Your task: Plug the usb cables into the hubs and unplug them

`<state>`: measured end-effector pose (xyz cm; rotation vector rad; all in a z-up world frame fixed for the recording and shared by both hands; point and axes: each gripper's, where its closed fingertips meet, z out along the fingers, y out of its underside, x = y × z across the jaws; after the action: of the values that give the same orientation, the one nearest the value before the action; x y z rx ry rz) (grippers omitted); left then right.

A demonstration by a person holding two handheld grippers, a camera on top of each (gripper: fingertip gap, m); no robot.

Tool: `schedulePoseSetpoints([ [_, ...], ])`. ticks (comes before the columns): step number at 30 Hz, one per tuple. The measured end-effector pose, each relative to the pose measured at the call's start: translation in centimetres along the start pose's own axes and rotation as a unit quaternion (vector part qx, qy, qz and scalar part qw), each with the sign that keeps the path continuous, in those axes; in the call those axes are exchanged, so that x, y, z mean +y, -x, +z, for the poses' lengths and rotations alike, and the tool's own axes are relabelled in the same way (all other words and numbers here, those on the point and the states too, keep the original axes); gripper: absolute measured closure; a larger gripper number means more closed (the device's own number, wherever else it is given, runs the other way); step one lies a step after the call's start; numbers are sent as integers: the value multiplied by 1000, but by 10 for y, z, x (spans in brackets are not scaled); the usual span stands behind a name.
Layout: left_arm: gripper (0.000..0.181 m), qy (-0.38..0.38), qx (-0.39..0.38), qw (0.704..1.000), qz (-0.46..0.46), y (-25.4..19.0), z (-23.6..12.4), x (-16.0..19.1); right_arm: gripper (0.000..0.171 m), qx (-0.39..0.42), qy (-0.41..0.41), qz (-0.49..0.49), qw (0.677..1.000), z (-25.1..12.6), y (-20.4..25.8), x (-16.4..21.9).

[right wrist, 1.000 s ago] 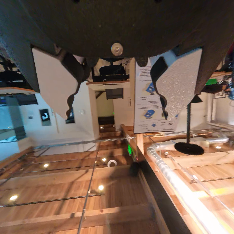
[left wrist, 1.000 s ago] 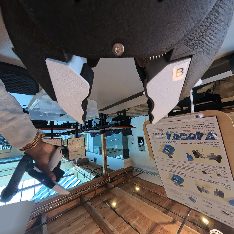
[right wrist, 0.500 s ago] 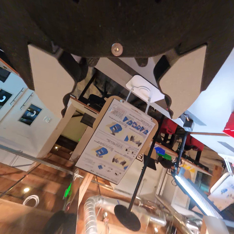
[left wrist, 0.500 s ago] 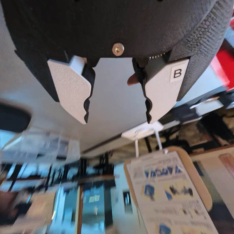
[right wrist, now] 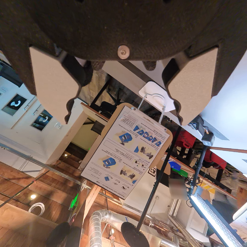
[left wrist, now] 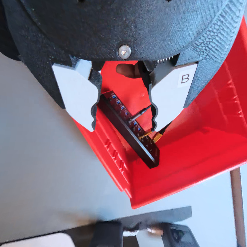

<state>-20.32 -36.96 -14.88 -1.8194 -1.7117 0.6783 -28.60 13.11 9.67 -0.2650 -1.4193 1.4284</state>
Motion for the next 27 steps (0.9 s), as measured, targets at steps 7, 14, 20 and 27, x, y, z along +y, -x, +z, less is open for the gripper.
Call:
schedulePoseSetpoints([
  [7, 115, 150, -16, 987, 54, 7, 41, 23, 25, 21, 17, -8, 1000, -3, -12, 9],
  [14, 120, 209, 3, 977, 36, 7, 57, 50, 25, 39, 15, -13, 999, -10, -22, 7],
  [20, 143, 176, -43, 981, 69, 19, 47, 50, 27, 55, 19, -15, 998, -15, -32, 10],
  [27, 151, 85, -70, 991, 80, 15, 10, 31, 28, 61, 23, -13, 998, -15, -36, 14],
])
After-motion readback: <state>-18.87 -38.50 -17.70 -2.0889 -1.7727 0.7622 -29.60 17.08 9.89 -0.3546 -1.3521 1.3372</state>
